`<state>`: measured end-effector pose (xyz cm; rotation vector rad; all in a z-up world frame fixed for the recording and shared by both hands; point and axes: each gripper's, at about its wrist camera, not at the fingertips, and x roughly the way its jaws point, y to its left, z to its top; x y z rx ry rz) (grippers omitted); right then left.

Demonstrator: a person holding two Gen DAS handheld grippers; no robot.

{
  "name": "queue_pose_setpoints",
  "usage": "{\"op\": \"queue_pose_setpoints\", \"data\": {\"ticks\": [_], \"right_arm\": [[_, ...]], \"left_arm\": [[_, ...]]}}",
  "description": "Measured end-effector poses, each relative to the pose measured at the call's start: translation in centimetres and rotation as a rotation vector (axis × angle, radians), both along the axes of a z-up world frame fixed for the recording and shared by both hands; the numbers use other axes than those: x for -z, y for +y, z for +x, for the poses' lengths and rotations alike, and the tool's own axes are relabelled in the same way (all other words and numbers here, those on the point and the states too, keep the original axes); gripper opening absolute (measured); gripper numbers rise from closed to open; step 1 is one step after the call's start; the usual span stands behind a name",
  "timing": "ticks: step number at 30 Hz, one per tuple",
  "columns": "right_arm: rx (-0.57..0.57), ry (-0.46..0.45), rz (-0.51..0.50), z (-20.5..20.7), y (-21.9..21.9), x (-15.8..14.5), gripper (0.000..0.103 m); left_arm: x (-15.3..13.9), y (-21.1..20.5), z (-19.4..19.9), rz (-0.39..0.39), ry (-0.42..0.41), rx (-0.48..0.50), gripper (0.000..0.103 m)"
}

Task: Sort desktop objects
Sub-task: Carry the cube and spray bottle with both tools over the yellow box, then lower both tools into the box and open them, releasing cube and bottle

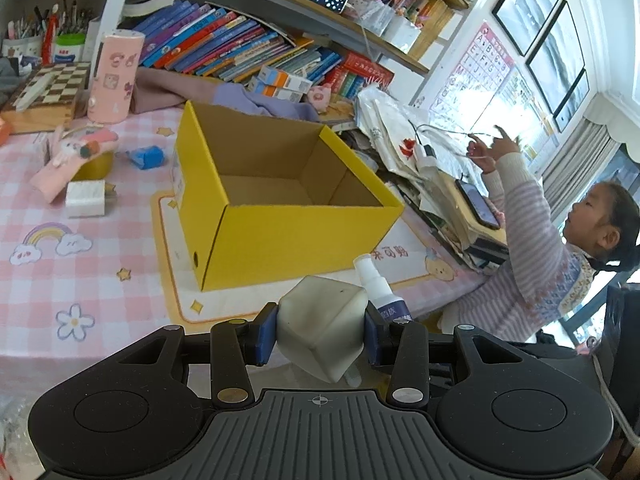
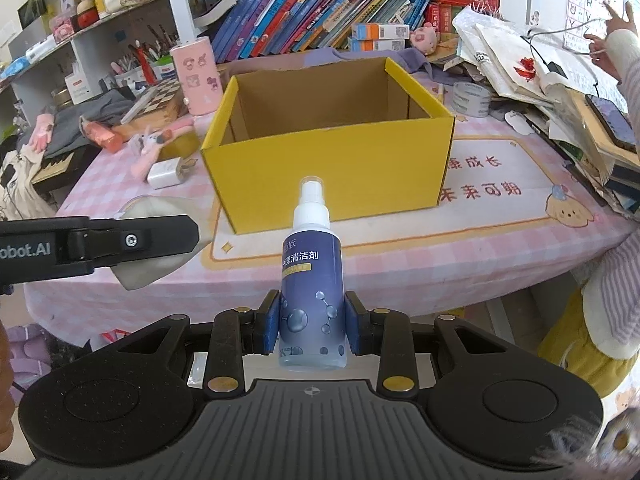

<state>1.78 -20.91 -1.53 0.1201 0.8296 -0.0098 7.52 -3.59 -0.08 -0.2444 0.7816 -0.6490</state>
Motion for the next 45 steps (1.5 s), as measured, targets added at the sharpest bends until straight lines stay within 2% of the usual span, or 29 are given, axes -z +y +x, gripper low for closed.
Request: {"op": "queue_pose_setpoints", "data": {"ticks": [15, 26, 33, 38, 45], "right_arm": [[-0.038, -0.122, -0.024, 5.0, -4.4, -4.1, 0.03], [-0.111, -0.194, -0.05, 10.1, -7.4, -5.9, 0.03], [-0.168, -0.184, -0.045, 13.9, -8.4, -5.4, 0.03], [-0.212, -0.145, -0.033, 16.9, -9.1, -4.4, 0.03], [-0.324, -0.078, -0.121, 21.5, -9.4, -2.1, 0.03]], "left_arm": [[-3.0, -3.7, 4.0, 0.001, -0.119, -0.041, 0.041], [-4.1, -6.0, 7.5, 0.051, -0.181, -0.093, 0.041], [-4.0, -7.1, 10.1, 0.102, -0.198, -0.131, 0.041], [-2.8, -8.0, 12.4, 0.149, -0.178, -0.14, 0.041], [-1.3, -8.8, 16.3, 0.244, -0.18, -0.15, 0.041]]}}
